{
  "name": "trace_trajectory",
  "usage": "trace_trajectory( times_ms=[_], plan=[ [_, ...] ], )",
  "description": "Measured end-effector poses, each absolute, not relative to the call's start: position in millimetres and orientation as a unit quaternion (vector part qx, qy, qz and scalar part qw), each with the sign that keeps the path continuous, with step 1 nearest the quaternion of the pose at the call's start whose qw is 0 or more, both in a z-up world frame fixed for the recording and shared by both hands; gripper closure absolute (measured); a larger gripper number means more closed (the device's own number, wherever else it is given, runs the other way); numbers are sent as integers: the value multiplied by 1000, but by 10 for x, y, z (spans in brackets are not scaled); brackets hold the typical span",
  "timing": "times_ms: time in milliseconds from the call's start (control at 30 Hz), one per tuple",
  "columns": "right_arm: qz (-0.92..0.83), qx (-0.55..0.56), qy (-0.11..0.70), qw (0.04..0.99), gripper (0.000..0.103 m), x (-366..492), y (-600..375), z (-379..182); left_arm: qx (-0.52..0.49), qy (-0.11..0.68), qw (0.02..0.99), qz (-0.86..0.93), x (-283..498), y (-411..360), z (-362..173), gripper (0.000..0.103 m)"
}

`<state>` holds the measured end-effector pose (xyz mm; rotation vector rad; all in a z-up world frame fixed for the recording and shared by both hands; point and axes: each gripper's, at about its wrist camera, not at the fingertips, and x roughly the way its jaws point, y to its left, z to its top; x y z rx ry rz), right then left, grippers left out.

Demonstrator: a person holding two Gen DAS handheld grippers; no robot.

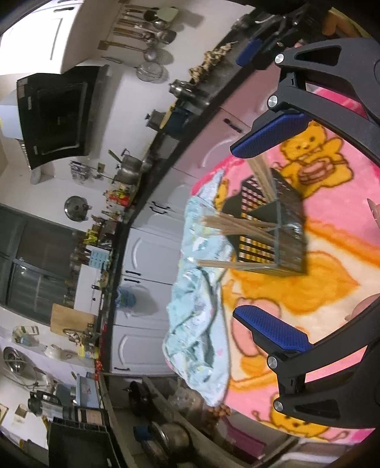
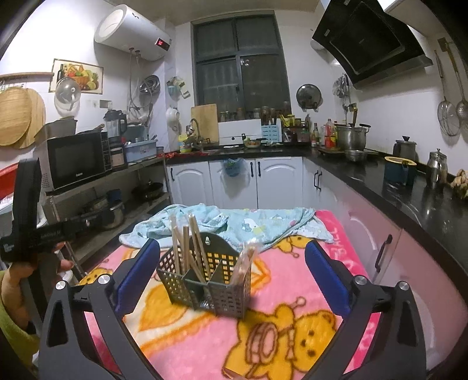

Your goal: Organize utensils

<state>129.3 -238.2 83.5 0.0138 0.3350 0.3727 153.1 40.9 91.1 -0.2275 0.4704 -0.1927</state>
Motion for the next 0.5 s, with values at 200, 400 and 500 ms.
trace_trajectory(
  times_ms=[200, 400, 500],
  plan=[
    [187, 1, 179, 966, 6, 1156, -2336, 617, -98, 260, 957, -89, 1389, 356, 664, 11],
    [182, -20, 200, 963, 6, 1017, -2256, 308, -77, 284, 952, -85, 1278, 207, 393, 11],
    [169, -31, 197, 965, 6, 923, -2234, 155, -68, 289, 952, -78, 1203, 147, 253, 11]
  ],
)
